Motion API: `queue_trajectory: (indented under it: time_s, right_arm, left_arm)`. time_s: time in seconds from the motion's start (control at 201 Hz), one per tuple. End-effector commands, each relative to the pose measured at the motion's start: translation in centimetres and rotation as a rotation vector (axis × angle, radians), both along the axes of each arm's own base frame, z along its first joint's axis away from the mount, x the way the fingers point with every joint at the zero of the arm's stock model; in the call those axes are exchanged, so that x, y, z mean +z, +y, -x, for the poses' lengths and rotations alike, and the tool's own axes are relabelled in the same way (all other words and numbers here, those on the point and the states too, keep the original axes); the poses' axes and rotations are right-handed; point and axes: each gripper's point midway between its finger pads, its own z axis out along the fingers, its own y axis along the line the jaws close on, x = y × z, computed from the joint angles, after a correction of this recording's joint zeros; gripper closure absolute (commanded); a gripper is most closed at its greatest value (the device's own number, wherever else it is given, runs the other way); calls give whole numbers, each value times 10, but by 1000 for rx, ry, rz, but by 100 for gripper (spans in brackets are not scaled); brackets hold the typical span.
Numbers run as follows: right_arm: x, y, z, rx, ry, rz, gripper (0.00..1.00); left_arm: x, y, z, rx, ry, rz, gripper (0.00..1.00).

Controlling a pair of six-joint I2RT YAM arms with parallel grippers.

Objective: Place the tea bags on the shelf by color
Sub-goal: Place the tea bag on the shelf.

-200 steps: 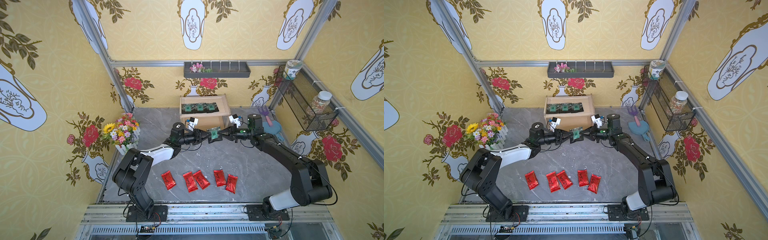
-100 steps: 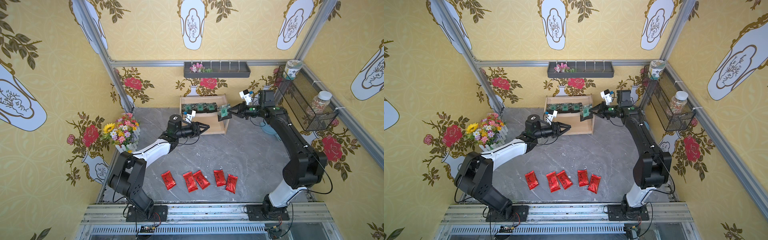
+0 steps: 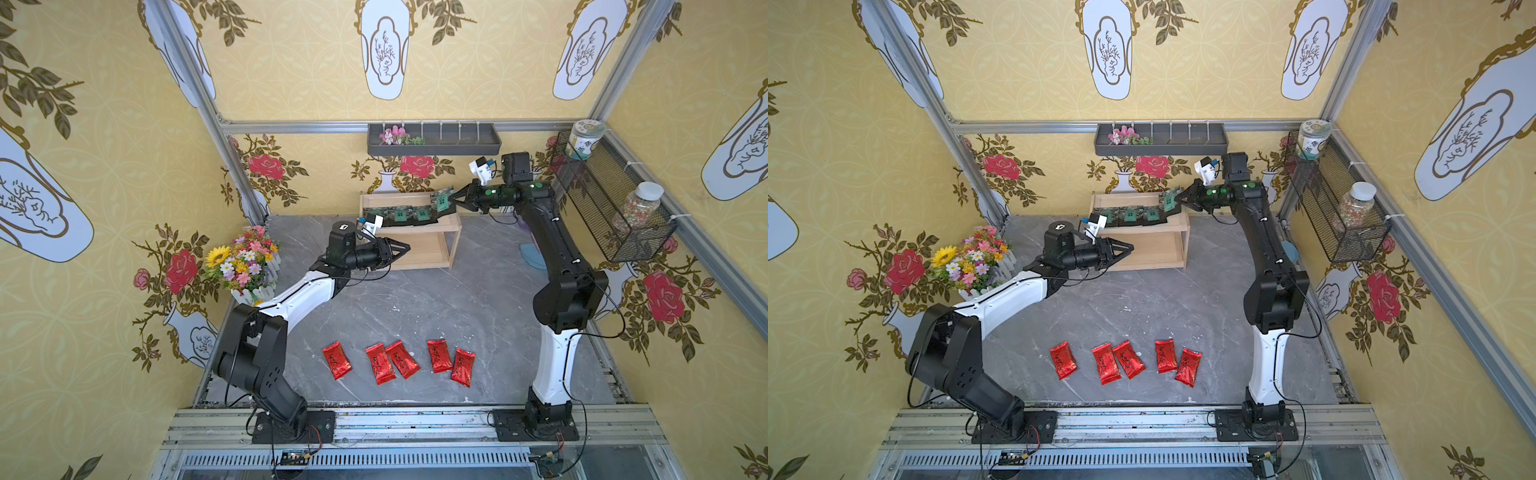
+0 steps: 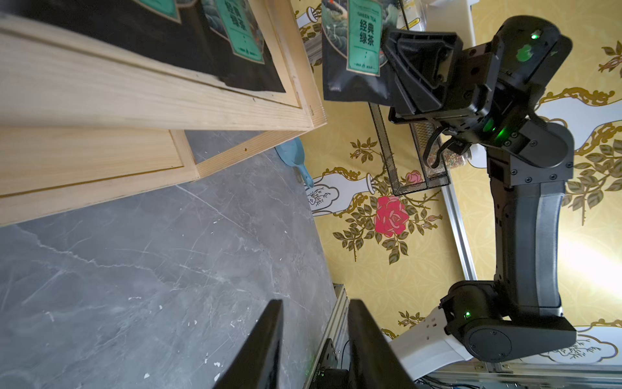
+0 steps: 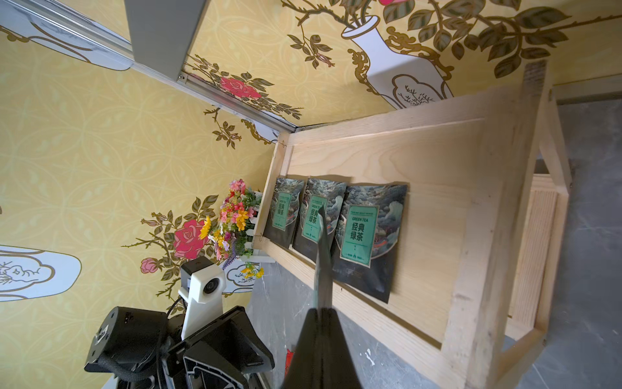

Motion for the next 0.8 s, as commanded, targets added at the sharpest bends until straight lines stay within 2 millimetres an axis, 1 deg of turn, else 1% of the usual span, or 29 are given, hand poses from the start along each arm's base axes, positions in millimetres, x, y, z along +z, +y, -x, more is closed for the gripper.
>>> queue_trajectory:
  time_s: [0.0, 0.279, 0.632, 0.792]
  right_arm:
    - [-4, 5, -2, 14, 34, -21, 92]
    - [-20, 5, -11, 14, 66, -12, 90]
    - [-30, 3, -21, 4, 73, 0, 88]
    - [-34, 2, -23, -1, 77, 6, 84]
  left_arm:
    - [-5, 2, -2, -5, -3, -13, 62]
    - [-8, 7, -6, 6, 3, -14, 62]
    - [-10, 8, -6, 5, 4, -9, 62]
    - [-10, 8, -6, 5, 5, -9, 62]
